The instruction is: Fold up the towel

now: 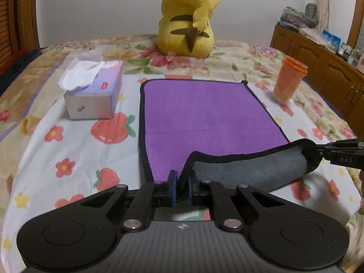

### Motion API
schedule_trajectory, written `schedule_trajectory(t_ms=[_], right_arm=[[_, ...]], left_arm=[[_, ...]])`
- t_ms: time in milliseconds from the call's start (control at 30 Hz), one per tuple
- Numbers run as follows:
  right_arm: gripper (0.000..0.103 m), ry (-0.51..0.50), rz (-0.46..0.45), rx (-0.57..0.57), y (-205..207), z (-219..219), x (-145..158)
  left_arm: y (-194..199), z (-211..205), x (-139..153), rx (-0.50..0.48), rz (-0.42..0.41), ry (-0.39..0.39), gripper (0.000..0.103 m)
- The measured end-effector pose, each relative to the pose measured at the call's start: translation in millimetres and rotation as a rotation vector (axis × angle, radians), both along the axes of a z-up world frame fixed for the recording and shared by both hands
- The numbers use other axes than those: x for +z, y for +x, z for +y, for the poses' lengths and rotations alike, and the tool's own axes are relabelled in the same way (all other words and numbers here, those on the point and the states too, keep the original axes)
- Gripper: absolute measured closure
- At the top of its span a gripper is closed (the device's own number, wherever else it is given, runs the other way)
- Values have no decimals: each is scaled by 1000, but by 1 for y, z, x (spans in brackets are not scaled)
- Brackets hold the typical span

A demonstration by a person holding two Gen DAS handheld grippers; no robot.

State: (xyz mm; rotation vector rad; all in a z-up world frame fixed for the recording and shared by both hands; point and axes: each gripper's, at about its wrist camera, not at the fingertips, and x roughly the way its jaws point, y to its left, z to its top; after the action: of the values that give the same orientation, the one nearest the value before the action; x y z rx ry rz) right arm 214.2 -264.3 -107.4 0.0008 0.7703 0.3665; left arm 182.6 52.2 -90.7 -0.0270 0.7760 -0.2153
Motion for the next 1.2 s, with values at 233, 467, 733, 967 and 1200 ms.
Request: schedule_trajectory(t_ms=[233,467,733,967,1200], right_arm=[[98,17,-31,2,1,-1,5],[98,35,-69,1,3,-3,11],[98,42,-107,1,13,-5,12],[98,41,-120,10,18,-3,13],[98,53,-142,18,20,-2,17]], left_arm=[[-4,-4,11,-6,-48,0,90],[-4,-5,17,-4,-84,-5,91],[7,-4,16,6,-94,-7,91],[16,-5,15,-3,-107,1,92],[22,-5,14,-5,-116,4,92]])
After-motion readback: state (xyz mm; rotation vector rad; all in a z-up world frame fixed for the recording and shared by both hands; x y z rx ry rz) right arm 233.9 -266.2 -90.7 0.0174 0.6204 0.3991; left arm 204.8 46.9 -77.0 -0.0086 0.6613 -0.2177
